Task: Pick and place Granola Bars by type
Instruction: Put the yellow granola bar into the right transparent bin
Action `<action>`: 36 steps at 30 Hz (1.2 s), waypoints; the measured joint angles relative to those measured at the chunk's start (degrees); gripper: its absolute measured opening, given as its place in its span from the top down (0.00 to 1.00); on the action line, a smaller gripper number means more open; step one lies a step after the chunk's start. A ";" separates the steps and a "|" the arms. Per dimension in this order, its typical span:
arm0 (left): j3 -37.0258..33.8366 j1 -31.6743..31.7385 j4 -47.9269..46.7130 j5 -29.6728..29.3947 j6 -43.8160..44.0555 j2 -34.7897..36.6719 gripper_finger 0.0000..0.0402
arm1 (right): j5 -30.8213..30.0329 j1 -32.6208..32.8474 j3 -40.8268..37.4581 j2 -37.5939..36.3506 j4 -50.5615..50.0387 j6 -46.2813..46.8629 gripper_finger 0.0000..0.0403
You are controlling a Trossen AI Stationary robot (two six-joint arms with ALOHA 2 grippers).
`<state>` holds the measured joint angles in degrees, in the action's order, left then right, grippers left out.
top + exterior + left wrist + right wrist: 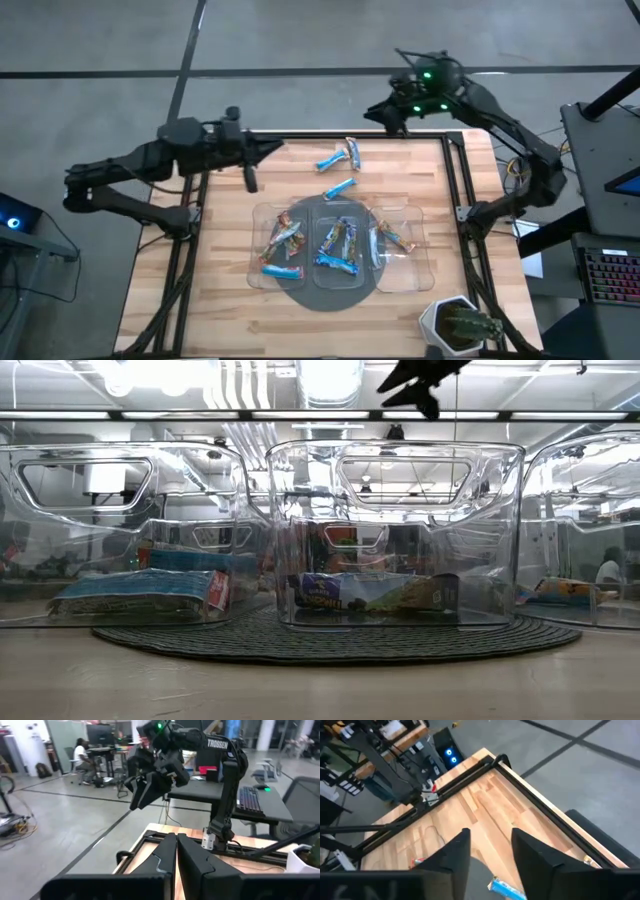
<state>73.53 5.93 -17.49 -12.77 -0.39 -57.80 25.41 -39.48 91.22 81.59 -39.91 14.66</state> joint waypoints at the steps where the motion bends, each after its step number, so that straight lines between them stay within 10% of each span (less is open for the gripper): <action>1: -1.11 0.00 0.01 -0.51 0.59 1.35 1.00 | -0.01 0.00 0.99 1.73 0.06 0.23 0.62; 11: -6.42 0.00 -0.46 -1.94 1.61 8.44 1.00 | -4.02 0.13 12.22 17.24 -1.80 2.05 0.42; 22: -6.52 0.00 -2.28 -2.27 1.54 8.41 1.00 | -22.48 -0.04 24.97 32.52 -21.32 7.03 0.41; 36: -6.52 0.00 -2.54 -2.17 2.30 8.12 1.00 | -24.13 0.13 23.21 43.88 -23.29 11.03 0.44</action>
<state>67.00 5.93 -20.02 -14.94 1.91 -49.69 1.28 -39.35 114.43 125.47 -63.20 25.69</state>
